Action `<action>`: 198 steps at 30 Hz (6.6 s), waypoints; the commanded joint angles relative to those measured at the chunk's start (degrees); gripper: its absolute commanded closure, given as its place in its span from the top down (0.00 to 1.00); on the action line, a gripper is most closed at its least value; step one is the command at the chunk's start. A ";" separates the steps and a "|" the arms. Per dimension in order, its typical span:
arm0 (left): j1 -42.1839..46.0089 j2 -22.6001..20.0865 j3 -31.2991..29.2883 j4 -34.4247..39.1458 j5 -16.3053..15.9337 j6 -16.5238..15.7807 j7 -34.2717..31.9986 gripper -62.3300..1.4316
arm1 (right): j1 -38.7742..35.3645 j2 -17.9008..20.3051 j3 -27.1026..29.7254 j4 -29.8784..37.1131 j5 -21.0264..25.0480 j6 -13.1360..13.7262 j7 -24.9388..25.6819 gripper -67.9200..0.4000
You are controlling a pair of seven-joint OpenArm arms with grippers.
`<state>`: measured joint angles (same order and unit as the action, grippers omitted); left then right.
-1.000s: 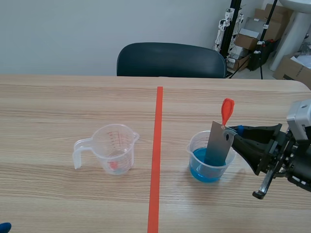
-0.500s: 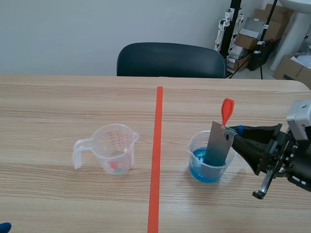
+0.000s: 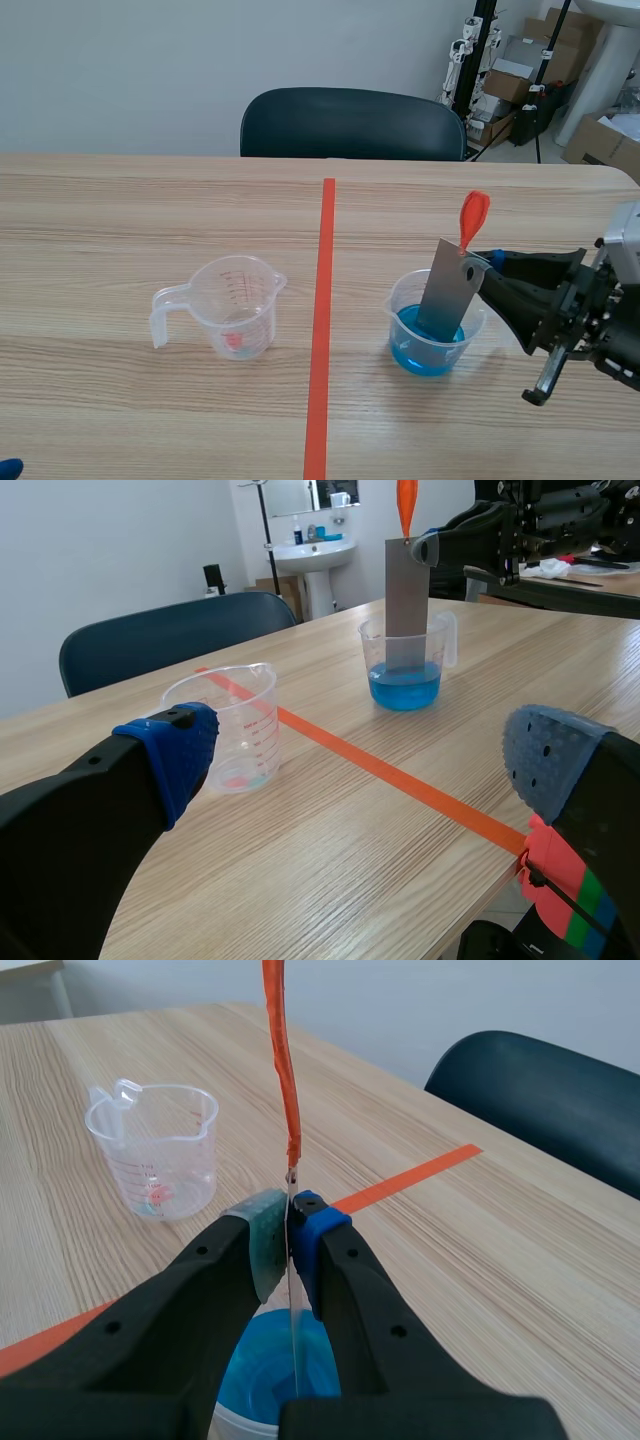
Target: Do the redox reaction experiment. raise the plate out of the solution
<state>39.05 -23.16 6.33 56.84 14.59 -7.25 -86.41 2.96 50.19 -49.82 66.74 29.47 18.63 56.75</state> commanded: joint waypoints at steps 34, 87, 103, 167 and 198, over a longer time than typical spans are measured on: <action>4.85 -31.06 -4.50 0.24 -27.19 -2.03 -2.62 0.06 | 0.85 14.78 0.76 14.21 9.55 2.54 0.20 0.01; -58.25 -7.32 25.68 16.20 -18.88 -24.70 72.22 0.06 | 1.03 27.74 10.19 31.21 32.74 4.15 -21.20 0.01; -65.79 1.55 27.54 16.20 -16.76 -31.10 81.07 0.06 | 1.03 27.76 11.32 31.19 32.70 6.91 -24.13 0.01; -67.19 9.14 32.87 16.20 -13.03 -32.15 84.78 0.06 | 1.01 27.74 11.32 31.19 32.70 6.91 -24.30 0.01; -63.63 -0.79 32.85 20.48 -13.92 -32.63 78.01 0.06 | 1.01 27.74 11.32 31.19 32.68 6.88 -24.35 0.01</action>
<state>-24.10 -24.12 39.35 75.64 1.48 -39.77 -7.57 2.96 76.99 -39.81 97.25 61.34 25.54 31.40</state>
